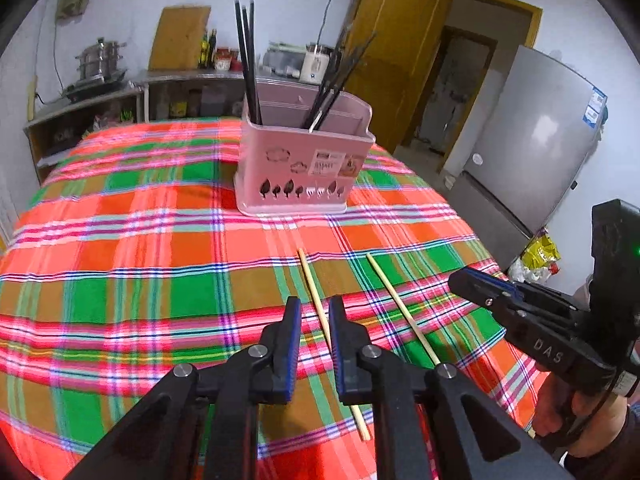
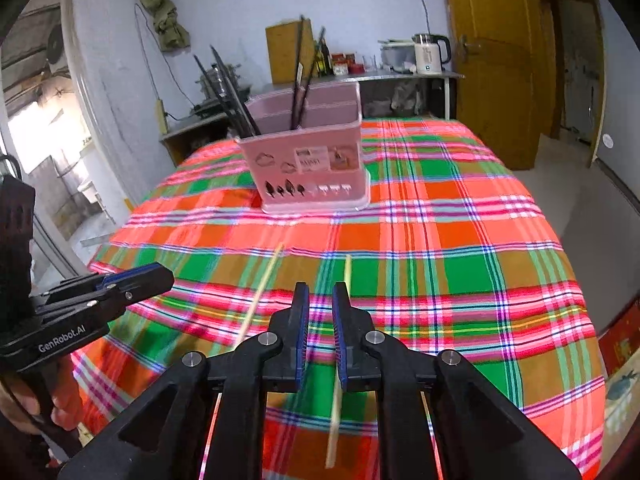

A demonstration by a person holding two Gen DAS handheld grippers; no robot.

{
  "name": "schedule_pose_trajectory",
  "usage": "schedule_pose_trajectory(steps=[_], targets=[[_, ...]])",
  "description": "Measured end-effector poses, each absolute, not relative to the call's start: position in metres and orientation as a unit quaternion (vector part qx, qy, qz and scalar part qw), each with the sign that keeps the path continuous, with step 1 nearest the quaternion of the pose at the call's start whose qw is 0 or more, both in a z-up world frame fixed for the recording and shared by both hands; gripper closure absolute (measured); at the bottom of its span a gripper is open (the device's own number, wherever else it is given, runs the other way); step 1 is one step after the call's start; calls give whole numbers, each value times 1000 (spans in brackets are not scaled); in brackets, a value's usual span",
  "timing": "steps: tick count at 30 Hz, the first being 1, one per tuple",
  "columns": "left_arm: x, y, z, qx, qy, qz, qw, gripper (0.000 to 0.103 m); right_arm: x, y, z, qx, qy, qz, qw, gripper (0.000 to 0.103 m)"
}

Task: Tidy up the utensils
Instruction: 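Move both tools back down toward the remaining bamboo chopsticks, then close the left tool on a bamboo chopstick while the right tool grasps another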

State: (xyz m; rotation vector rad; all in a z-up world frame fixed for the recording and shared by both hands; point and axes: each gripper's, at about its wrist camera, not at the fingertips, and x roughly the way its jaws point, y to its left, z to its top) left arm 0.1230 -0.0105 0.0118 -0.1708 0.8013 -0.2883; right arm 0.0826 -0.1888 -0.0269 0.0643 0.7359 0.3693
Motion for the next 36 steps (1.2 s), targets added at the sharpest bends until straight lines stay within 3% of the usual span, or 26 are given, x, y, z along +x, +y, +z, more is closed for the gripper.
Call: schedule_pose_trajectory(steps=[19,24,26,36], targets=[[210,-36,-48,-96,468,-140,867,90,151,-179,-75,19,433,186,882,91],[210,-40,-53,-76,468,-137,870,90,158,-179,-85,27,451,184,873,92],[207,-41,-55,-66,467,-133,872,94,158,-182,-85,35,452,181,873,97],[169,-4,-54,-77,474,-123,869,98,141,-200,-86,58,459,172,870,97]])
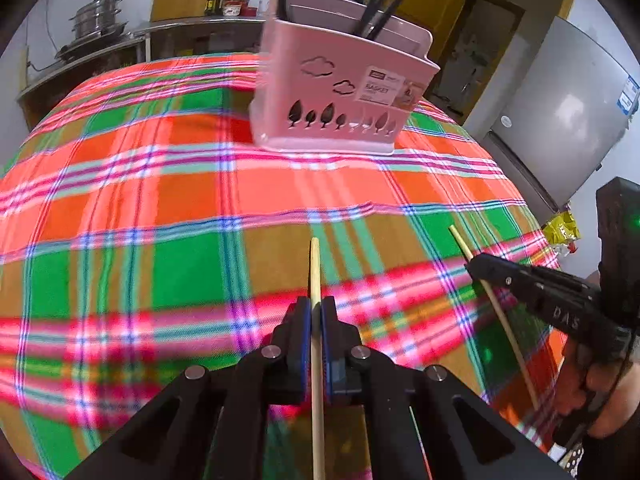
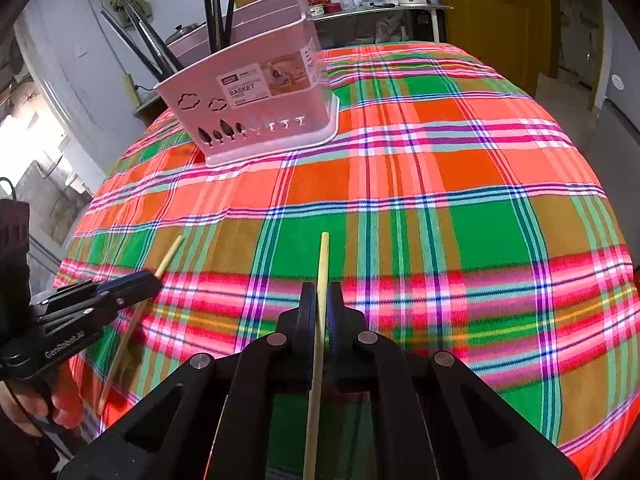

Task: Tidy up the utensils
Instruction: 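Close the left tool on a bamboo chopstick while the right tool grasps another, then lift both held bamboo chopsticks and carry them above the pink basket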

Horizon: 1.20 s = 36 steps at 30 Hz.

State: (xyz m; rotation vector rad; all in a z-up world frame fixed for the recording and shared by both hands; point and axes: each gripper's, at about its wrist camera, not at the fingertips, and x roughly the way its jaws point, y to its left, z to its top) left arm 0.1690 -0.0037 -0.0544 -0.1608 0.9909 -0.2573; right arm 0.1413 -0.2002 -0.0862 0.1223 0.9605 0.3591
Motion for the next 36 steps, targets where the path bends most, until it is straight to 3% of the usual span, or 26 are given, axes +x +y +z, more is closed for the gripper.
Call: schedule_pose_trajectory(steps=[36], targets=[[216,-24,-46,-1,511,-137,849,98,181,-170,-80,1,490,191,850,98]])
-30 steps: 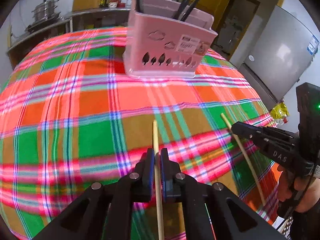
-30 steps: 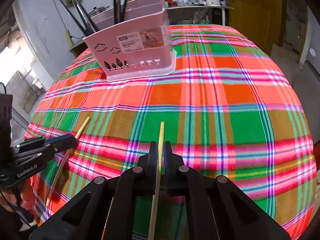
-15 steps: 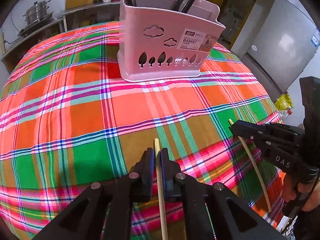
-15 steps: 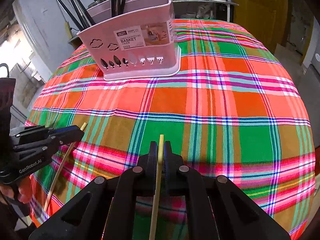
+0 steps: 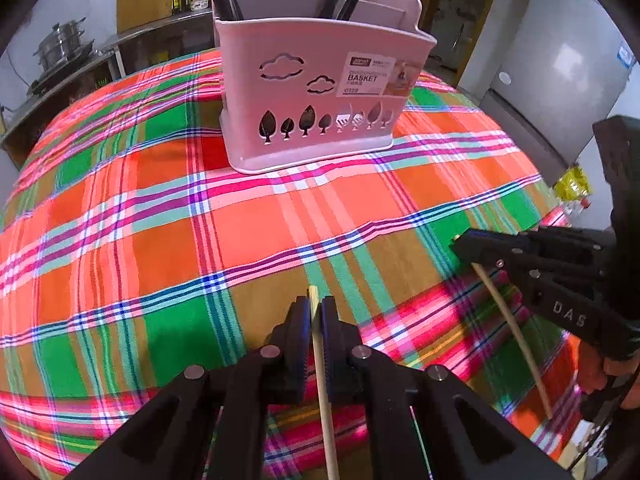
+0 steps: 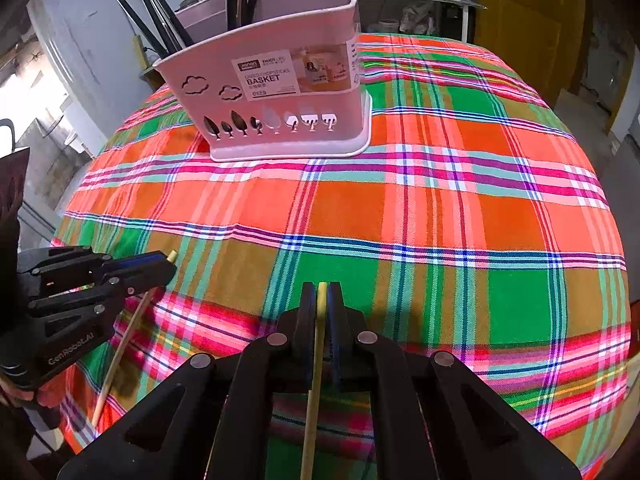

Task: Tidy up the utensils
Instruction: 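Lift both held bamboo chopsticks and carry them above the pink basket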

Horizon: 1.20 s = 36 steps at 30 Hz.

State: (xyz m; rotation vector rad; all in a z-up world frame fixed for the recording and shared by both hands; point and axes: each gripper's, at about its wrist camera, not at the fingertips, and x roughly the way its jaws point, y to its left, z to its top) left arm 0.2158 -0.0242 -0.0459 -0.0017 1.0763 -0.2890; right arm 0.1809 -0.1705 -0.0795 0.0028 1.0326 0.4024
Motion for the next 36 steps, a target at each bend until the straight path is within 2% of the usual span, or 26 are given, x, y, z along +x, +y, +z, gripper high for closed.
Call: schedule_pose_trajectory(steps=[7,23,29,36], targets=[[208,-17,-5,-8,474,-145,868,98,174,-170,-51,7,460,198,866,98],[192,-4,110,-14,373,-152,915,98,153,-174,59,15,340,207,917,98],[187,-1,125,-22,354,-150,923,98,140,-177,77,23,311,209,927,98],[179,0,111,-29,369,-151,917,98,131,-173,68,17,324,209,923,98]])
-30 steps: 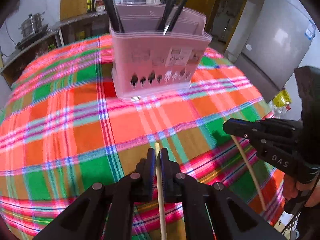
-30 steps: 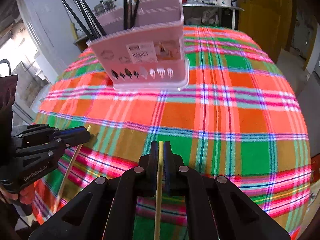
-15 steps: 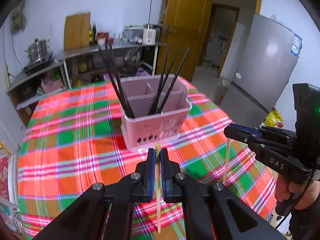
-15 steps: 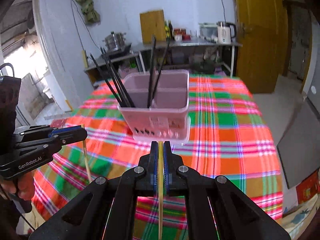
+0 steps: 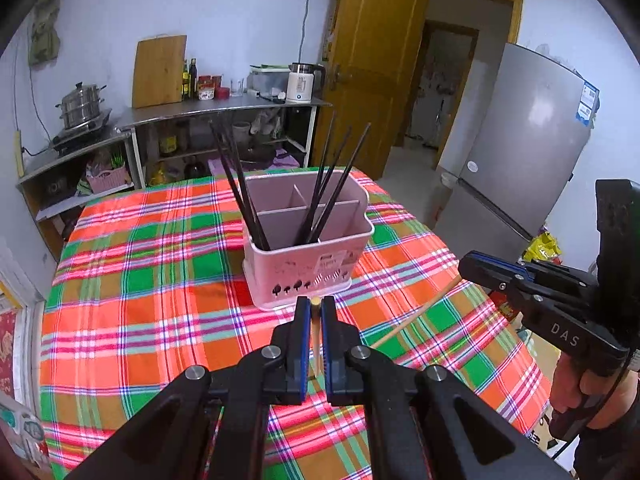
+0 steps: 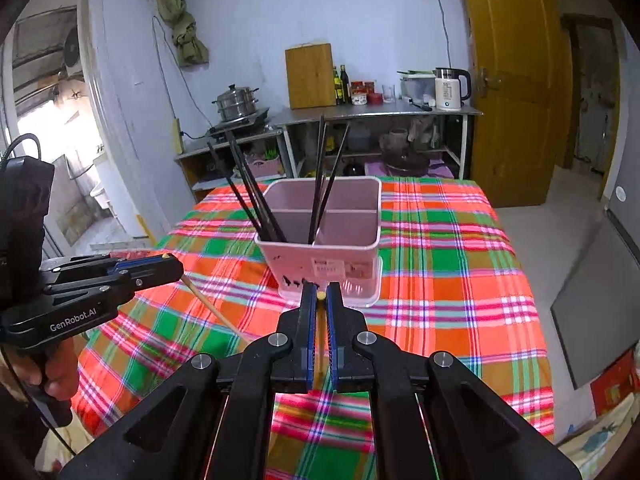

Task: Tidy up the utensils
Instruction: 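Lift both held bamboo chopsticks and carry them above the pink basket, then lower the bamboo chopsticks into the basket and open both tools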

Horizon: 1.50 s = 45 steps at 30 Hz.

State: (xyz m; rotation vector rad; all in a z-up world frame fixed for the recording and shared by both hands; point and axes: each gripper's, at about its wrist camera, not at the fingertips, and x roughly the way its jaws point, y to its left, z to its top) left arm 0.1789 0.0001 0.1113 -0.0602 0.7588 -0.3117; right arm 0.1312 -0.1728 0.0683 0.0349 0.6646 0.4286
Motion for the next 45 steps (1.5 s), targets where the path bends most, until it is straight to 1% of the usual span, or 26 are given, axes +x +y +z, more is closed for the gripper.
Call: schedule_pose_trajectory(steps=[6,13,22,29,32,37,45], targets=[[175,1,112,-28,374,-155,914,98,129,-173,71,12,324,208,923,98],[181,9,122,-38,375,-152,914,98,127,-172,85,15,306,209,929,98],[197,21,168,-56,336,-150,928,98,141,-170,116,38,269,219,937,98],[219,30,213,-64,297,-143,942,98,156,-159,157,47,221,229,947,98],[230,31,222,-63,288,-139,945,98,165,-154,165,48,210,229,949,98],[249,31,222,-60,288,-137,946,98,181,-146,164,42,208,225,951,98],[279,32,181,-68,317,-135,936,98,208,-141,130,49,235,225,944,98]])
